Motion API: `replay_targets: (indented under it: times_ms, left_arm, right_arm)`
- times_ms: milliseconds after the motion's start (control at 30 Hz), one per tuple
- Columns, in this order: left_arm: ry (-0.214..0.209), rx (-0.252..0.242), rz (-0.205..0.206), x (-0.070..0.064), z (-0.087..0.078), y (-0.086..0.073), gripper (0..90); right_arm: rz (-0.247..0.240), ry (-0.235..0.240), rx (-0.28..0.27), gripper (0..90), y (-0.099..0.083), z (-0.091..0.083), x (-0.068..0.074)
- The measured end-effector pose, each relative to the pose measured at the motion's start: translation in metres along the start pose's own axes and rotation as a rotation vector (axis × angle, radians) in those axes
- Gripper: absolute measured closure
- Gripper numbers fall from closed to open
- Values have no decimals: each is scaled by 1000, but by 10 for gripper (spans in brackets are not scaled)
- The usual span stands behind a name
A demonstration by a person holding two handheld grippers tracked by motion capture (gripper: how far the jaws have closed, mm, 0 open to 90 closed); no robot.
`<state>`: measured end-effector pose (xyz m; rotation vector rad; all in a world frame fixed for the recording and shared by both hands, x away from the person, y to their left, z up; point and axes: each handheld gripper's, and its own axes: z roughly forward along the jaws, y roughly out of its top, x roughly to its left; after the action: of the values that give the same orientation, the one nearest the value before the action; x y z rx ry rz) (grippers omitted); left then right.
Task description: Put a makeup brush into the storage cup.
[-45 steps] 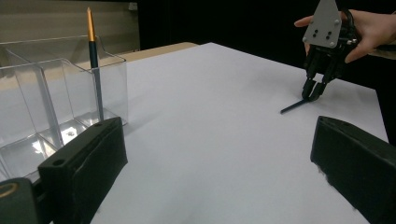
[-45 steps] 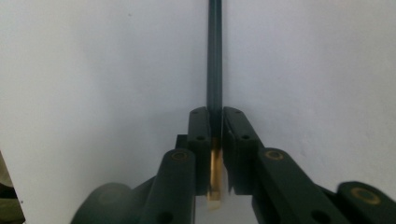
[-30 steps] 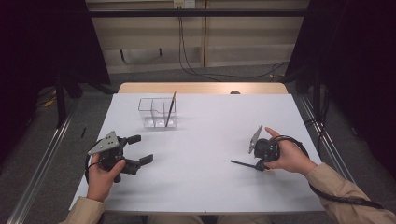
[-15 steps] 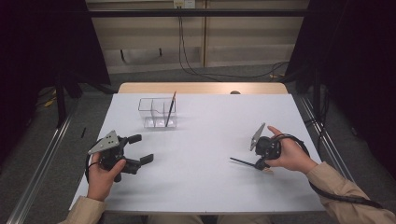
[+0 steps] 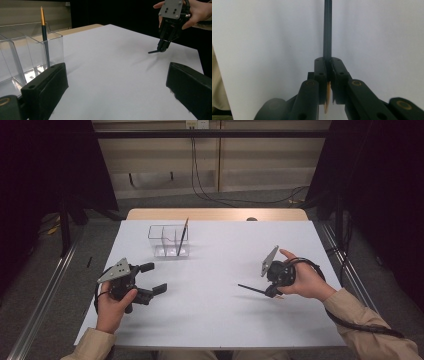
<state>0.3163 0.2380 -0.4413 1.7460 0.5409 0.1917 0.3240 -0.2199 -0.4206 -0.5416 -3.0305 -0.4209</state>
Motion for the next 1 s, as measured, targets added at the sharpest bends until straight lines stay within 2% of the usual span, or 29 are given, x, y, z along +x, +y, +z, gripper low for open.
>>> replay_targets:
  times_ms: [533,1000]
  left_arm:
    - [-12,7,1,-1,6,1,36]
    - [-48,30,17,-5,22,7,35]
  right_arm:
    - [-57,17,-17,840,31,0,8]
    - [-92,24,-16,839,44,2,13]
